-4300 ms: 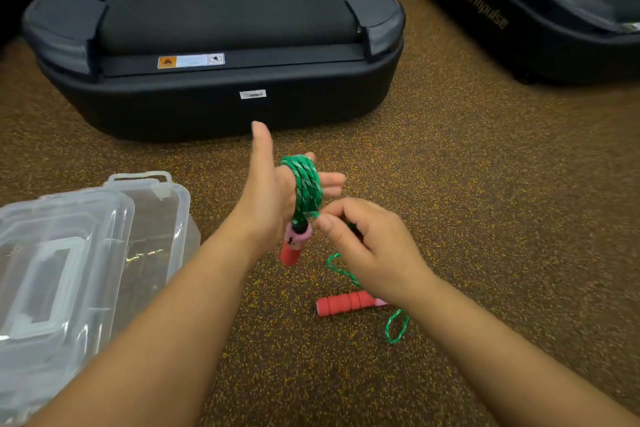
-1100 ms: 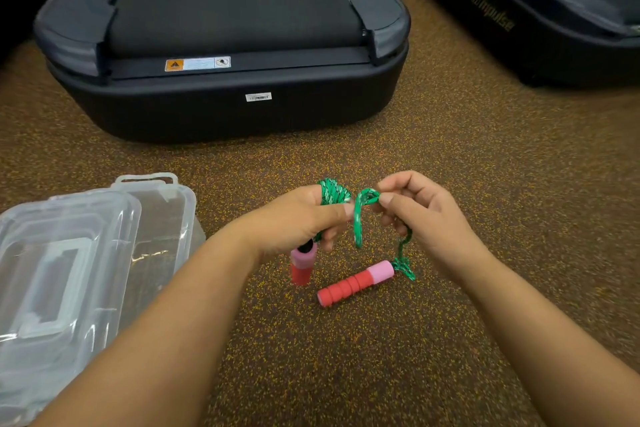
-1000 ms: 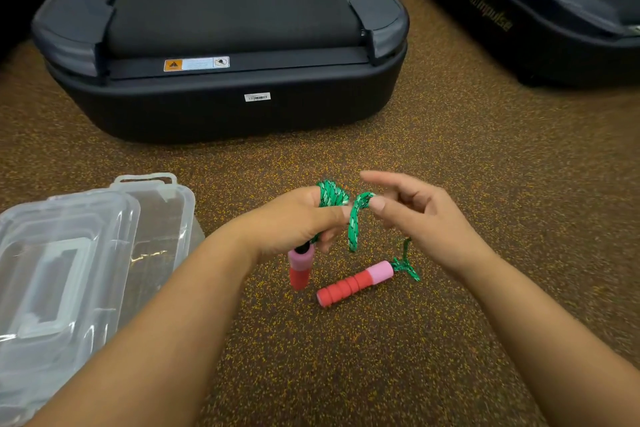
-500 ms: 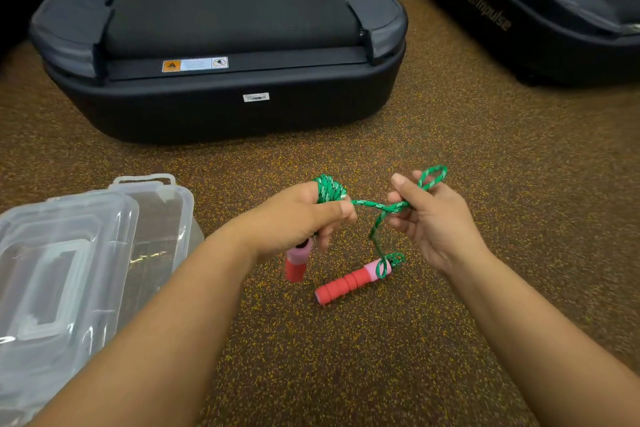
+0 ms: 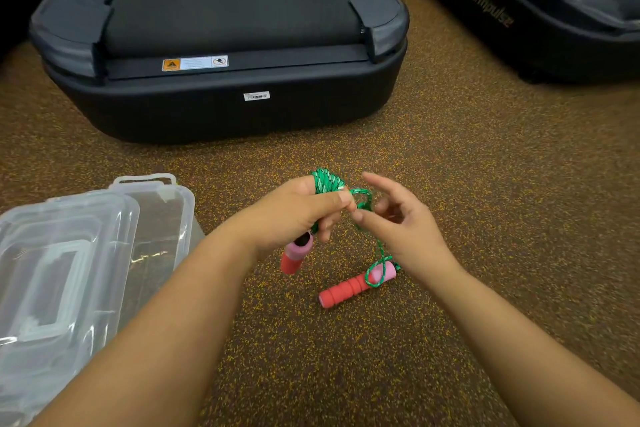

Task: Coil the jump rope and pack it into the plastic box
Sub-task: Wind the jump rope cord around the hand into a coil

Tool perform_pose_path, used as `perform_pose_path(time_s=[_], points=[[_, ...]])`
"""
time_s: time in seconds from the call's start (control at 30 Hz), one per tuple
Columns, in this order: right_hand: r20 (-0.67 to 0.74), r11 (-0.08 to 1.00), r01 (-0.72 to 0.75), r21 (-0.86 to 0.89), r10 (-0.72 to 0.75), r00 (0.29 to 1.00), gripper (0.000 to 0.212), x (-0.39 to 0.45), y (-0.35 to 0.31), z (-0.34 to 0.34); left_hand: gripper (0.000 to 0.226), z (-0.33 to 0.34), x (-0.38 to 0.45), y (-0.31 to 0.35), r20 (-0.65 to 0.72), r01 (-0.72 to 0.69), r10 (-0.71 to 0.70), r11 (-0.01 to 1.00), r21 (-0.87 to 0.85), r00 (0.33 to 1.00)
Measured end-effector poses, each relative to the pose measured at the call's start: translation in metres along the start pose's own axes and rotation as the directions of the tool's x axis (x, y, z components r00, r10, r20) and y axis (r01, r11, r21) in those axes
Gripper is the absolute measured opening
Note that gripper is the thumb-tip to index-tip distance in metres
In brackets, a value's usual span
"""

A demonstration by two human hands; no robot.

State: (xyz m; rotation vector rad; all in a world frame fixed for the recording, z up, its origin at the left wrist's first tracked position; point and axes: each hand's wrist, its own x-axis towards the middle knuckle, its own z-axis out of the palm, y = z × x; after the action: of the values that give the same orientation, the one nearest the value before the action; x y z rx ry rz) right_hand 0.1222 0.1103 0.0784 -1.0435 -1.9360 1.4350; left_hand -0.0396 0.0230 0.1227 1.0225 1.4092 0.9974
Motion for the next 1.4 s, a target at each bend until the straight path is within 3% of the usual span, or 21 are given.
perform_pose_path(time_s=[0.13, 0.23, 0.3, 0.37, 0.6, 0.7, 0.8, 0.9, 1.0, 1.17, 1.3, 1.4], points=[[0.020, 0.987, 0.116, -0.113, -0.115, 0.993, 0.015, -0.002, 0.004, 0.003, 0.018, 0.001, -0.001, 0.002, -0.008, -0.020, 0.019, 0.999, -0.041, 1.000], [0.047, 0.987, -0.020, 0.160, 0.013, 0.999, 0.011, -0.004, -0.002, -0.006, 0.018, -0.004, -0.001, 0.001, -0.054, -0.027, 0.023, 0.997, -0.078, 0.998], [0.054, 0.923, -0.094, 0.373, 0.080, 0.995, 0.013, -0.005, -0.002, -0.012, 0.018, -0.005, -0.002, 0.000, -0.066, -0.028, 0.024, 0.998, -0.062, 0.998], [0.012, 0.890, -0.093, 0.446, 0.098, 0.995, 0.016, -0.004, -0.001, -0.017, 0.018, -0.005, -0.004, 0.000, -0.055, -0.009, 0.006, 0.998, -0.059, 0.998], [-0.244, 0.983, 0.109, 0.145, -0.071, 0.967, 0.014, 0.010, -0.015, -0.009, 0.035, 0.004, -0.007, 0.005, 0.085, 0.078, -0.062, 0.975, -0.206, 0.994], [-0.250, 0.987, 0.125, 0.104, -0.095, 0.963, 0.017, 0.013, -0.022, -0.002, 0.052, 0.000, -0.008, 0.005, 0.156, 0.101, -0.065, 0.966, -0.238, 0.986], [-0.160, 0.994, 0.041, 0.105, -0.023, 0.987, 0.026, 0.011, -0.018, 0.005, 0.040, -0.002, -0.010, 0.006, 0.155, 0.057, -0.009, 0.950, -0.307, 0.988], [-0.035, 0.996, -0.023, 0.081, 0.026, 0.999, 0.026, 0.005, -0.008, 0.011, 0.018, -0.002, -0.011, 0.009, 0.102, -0.030, 0.081, 0.906, -0.423, 0.991], [0.042, 0.990, -0.029, 0.137, 0.023, 0.999, 0.015, -0.002, -0.004, 0.009, 0.017, -0.005, -0.008, 0.010, -0.049, -0.088, 0.073, 0.858, -0.505, 0.996], [-0.026, 0.974, -0.012, 0.228, 0.019, 0.999, 0.023, -0.010, 0.003, 0.002, 0.019, -0.013, -0.002, 0.007, -0.221, -0.197, 0.079, 0.788, -0.583, 0.972], [-0.083, 0.995, 0.048, 0.089, -0.041, 0.996, 0.007, -0.008, 0.013, 0.006, 0.020, -0.013, 0.001, 0.006, -0.244, -0.211, 0.071, 0.759, -0.616, 0.967], [-0.012, 0.998, 0.067, -0.017, -0.068, 0.998, 0.024, -0.013, 0.018, 0.010, 0.021, -0.011, 0.002, 0.008, -0.263, -0.226, 0.069, 0.742, -0.632, 0.962]])
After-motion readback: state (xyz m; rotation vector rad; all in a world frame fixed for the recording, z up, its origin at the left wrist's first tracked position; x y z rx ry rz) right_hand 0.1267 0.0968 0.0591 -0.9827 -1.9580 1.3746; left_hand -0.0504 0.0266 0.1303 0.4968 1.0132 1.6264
